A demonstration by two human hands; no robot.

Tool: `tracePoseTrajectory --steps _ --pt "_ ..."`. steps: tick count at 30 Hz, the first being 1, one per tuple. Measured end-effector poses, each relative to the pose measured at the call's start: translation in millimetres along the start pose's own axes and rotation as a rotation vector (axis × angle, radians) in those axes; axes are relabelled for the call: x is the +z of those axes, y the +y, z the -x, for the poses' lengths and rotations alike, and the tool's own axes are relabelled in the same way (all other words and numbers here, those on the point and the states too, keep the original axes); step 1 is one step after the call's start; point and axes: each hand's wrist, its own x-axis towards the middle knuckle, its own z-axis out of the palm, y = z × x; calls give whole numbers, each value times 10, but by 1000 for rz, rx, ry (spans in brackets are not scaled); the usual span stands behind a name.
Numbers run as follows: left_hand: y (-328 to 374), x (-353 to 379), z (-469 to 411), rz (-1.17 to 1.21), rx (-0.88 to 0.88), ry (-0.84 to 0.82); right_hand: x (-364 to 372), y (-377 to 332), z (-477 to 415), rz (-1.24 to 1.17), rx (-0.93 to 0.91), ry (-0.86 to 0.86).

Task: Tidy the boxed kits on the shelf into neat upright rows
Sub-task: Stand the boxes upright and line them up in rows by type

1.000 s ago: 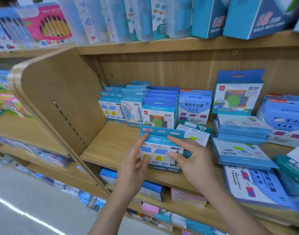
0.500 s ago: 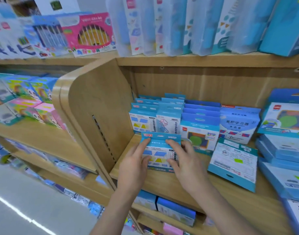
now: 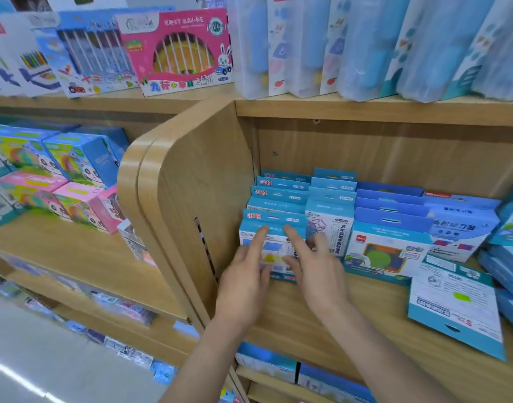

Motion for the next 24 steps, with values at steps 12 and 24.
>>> tracePoseTrajectory --steps 12,24 --pt "-84 75 -303 -329 295 171 157 65 36 -888 437 72" --pt "-166 311 -586 -465 416 149 -196 172 82 -1174 620 -228"
